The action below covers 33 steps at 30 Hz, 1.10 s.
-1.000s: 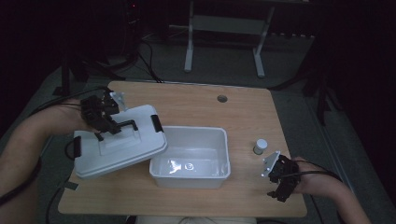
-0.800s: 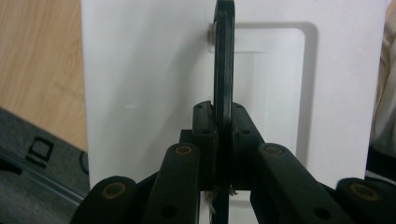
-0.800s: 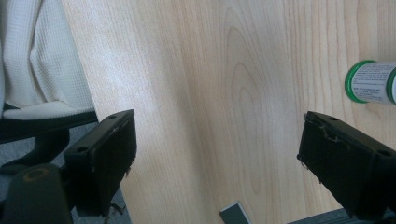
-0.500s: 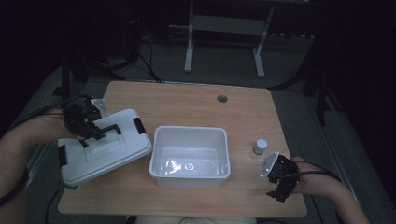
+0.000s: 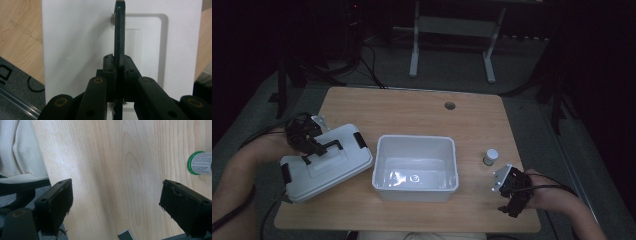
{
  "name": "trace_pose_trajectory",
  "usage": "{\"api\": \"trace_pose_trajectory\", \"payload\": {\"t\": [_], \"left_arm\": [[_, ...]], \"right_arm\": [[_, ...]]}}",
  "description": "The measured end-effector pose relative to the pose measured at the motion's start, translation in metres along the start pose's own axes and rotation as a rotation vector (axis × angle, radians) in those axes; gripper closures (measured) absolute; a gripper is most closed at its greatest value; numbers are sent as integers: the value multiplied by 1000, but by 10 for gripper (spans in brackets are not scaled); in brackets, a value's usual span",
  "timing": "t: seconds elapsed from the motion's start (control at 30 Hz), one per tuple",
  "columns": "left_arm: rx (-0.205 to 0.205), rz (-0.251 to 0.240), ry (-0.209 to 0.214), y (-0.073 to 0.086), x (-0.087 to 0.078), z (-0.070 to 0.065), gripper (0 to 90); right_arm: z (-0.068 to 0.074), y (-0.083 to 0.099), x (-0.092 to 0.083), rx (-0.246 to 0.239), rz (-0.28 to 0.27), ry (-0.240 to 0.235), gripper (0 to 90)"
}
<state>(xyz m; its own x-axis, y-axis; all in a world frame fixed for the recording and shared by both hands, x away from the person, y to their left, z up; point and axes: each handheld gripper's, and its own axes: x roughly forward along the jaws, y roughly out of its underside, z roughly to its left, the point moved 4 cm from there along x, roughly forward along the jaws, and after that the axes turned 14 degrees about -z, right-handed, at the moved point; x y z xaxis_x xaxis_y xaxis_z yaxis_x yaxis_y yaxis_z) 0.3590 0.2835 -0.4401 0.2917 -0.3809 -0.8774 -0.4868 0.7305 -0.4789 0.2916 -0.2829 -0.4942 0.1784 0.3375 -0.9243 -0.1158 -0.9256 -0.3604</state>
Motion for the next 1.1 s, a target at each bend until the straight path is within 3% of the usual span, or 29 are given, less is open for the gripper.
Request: {"api": "trace_pose_trajectory", "payload": {"t": [0.1, 0.23, 0.43, 1.1], "left_arm": [[-7, -2, 4, 2, 14, 2, 837], [2, 39, 16, 7, 34, 5, 837], [-22, 56, 30, 11, 52, 7, 837], [-37, 39, 72, 14, 80, 8, 835]], "right_arm": [[-1, 0, 0, -6, -9, 3, 112], [0, 1, 2, -3, -5, 1, 113], [0, 3, 2, 2, -4, -1, 113], [-2, 5, 5, 7, -6, -11, 113]]}}
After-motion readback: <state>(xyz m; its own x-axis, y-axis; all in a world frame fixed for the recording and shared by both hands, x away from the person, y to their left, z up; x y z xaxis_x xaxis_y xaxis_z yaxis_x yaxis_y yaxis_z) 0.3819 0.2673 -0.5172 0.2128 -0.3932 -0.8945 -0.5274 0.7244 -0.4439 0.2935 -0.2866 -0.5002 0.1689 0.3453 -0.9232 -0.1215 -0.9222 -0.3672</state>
